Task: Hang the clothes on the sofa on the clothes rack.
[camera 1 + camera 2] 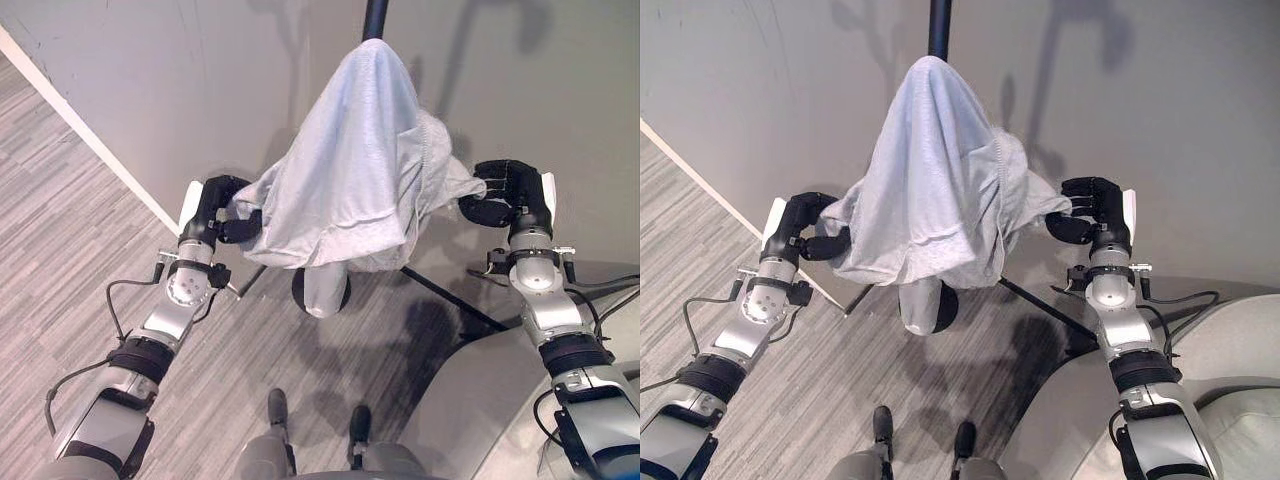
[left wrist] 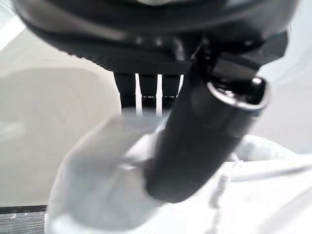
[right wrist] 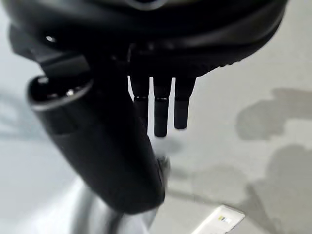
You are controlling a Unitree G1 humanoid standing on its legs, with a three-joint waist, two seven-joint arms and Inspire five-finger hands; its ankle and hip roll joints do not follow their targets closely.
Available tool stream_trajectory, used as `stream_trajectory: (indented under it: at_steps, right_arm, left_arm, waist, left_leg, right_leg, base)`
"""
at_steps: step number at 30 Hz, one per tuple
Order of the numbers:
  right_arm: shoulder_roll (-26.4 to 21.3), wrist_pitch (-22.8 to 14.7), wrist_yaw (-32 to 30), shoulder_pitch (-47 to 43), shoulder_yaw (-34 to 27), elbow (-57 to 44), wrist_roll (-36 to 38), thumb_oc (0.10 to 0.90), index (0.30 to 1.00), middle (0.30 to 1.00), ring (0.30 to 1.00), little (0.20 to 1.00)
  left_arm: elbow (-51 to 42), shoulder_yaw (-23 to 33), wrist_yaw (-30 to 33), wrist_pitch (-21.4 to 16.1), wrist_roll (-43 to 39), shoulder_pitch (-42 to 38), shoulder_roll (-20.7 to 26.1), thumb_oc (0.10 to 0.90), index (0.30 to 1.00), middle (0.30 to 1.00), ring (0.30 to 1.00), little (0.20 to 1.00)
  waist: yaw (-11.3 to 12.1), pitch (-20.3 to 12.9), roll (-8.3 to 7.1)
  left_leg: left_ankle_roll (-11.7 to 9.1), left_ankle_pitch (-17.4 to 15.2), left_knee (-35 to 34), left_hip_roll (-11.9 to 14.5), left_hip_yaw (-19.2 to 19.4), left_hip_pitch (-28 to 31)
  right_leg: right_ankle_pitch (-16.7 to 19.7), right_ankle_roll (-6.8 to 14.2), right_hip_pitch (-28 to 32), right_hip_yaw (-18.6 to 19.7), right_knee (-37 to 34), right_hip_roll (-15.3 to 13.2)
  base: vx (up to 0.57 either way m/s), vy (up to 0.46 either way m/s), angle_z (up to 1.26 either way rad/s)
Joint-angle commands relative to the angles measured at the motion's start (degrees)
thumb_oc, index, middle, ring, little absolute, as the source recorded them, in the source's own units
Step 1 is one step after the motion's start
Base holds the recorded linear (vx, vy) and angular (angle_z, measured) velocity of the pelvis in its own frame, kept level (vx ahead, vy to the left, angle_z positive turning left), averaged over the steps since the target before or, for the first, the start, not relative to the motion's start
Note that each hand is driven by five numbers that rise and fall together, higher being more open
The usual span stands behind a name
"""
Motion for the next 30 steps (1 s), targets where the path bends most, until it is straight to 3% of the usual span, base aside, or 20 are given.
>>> stream_trajectory:
  at_steps: [1,8,10,17,18,22,23,26,27,30]
  right_arm:
    - [-3.78,-6.21,1.24,-1.79,-3.97,-5.83,3.1,0.8,0.9,0.9,0.9,0.9]
    - [-5.61,-5.69,7.81,6.16,-7.87,-11.39,6.69,0.8,0.9,0.9,0.9,0.9]
    - [-6.46,-5.25,10.15,11.39,-11.0,-13.48,5.93,0.8,0.9,0.9,0.9,0.9]
    - [-0.35,-3.38,15.89,26.85,-15.22,-15.15,2.51,0.8,0.9,0.9,0.9,0.9]
    - [6.36,-2.36,17.46,32.66,-13.96,-12.96,-1.39,0.8,0.9,0.9,0.9,0.9]
    - [11.93,-1.84,15.71,35.18,-11.74,-6.12,-5.52,0.8,0.9,0.9,0.9,0.9]
    - [15.3,-1.53,14.32,35.68,-9.69,1.2,-6.04,0.8,0.9,0.9,0.9,0.9]
    - [17.03,-1.4,13.46,35.35,-8.64,5.23,-5.68,0.8,0.9,0.9,0.9,0.9]
    - [19.1,-0.72,11.55,33.7,-6.65,13.8,-5.64,0.8,0.9,0.9,0.9,0.9]
    - [20.74,0.22,11.02,32.24,-4.08,22.19,-5.83,0.8,0.9,0.9,0.9,0.9]
  left_arm:
    - [-1.06,6.76,0.04,-3.81,-2.12,-2.26,1.91,0.8,0.9,0.9,0.9,0.9]
    - [-4.36,10.23,-3.23,-3.47,-2.13,4.6,2.23,0.8,0.9,0.9,0.9,0.9]
    - [-6.73,13.3,-5.67,-3.47,-2.44,10.73,2.03,0.8,0.9,0.9,0.9,0.9]
    - [-8.77,19.28,-10.26,-2.61,-4.85,24.66,-3.81,0.8,0.9,0.9,0.9,0.9]
    - [-3.17,19.06,-13.38,-0.97,-7.76,29.96,-9.68,0.8,0.9,0.9,0.9,0.9]
    - [3.4,17.51,-14.36,0.2,-6.97,32.97,-13.53,0.8,0.9,0.9,0.9,0.9]
    - [11.34,15.59,-14.72,0.97,-7.22,32.59,-15.82,0.8,0.9,0.9,0.9,0.9]
    - [15.91,15.05,-13.97,1.04,-7.31,31.99,-16.97,0.8,0.9,0.9,0.9,0.9]
    - [23.46,13.07,-12.71,1.42,-4.79,30.61,-18.26,0.8,0.9,0.9,0.9,0.9]
    - [29.42,10.8,-12.15,1.43,-2.59,29.2,-19.17,0.8,0.9,0.9,0.9,0.9]
  waist:
    - [0.02,-3.24,-2.84]
    - [-0.31,-4.8,-2.79]
    - [-0.37,-5.32,-2.47]
    - [-0.67,-5.96,-1.82]
    - [-0.89,-6.03,-1.35]
    - [-1.04,-6.14,-0.76]
    - [-1.18,-6.08,-0.43]
    - [-1.26,-6.21,-0.38]
    - [-1.35,-6.13,-0.14]
    - [-1.51,-6.41,-0.01]
  left_leg:
    - [-3.58,-7.63,0.08,2.36,1.03,5.41]
    - [-3.51,-8.15,0.08,2.22,1.4,6.95]
    - [-3.4,-8.52,0.08,1.95,1.81,7.66]
    - [-2.97,-8.47,0.08,1.51,2.05,8.47]
    - [-2.67,-8.64,0.08,1.31,2.34,9.01]
    - [-2.36,-8.73,0.08,1.09,2.68,9.36]
    - [-2.24,-8.72,0.08,0.93,2.81,9.55]
    - [-2.16,-8.61,0.08,0.79,2.76,9.46]
    - [-2.11,-8.81,0.08,0.67,2.83,9.89]
    - [-2.08,-8.9,0.08,0.42,2.77,9.91]
  right_leg:
    - [0.77,2.91,-0.14,1.46,0.08,-2.43]
    - [0.64,3.07,1.52,1.26,0.08,-2.76]
    - [0.84,3.37,2.12,0.99,0.08,-3.12]
    - [1.4,3.45,3.14,0.44,0.08,-3.94]
    - [1.58,3.53,3.73,-0.02,0.08,-4.34]
    - [1.68,3.61,3.92,-0.24,0.08,-4.71]
    - [1.79,3.64,4.0,-0.29,0.08,-4.94]
    - [1.91,3.63,3.86,-0.27,0.08,-5.06]
    - [1.92,3.63,4.19,-0.2,0.08,-5.13]
    - [1.96,3.64,4.13,-0.14,0.08,-5.32]
  base:
    - [0.03,0.025,-0.11]
    - [0.01,0.011,-0.03]
    - [-0.01,0.047,0.0]
    - [-0.02,0.026,-0.02]
    - [-0.04,0.024,0.01]
    - [-0.02,0.028,-0.04]
    - [-0.02,0.032,-0.09]
    - [-0.02,0.019,-0.06]
    - [-0.02,0.017,-0.04]
    - [-0.01,0.023,0.0]
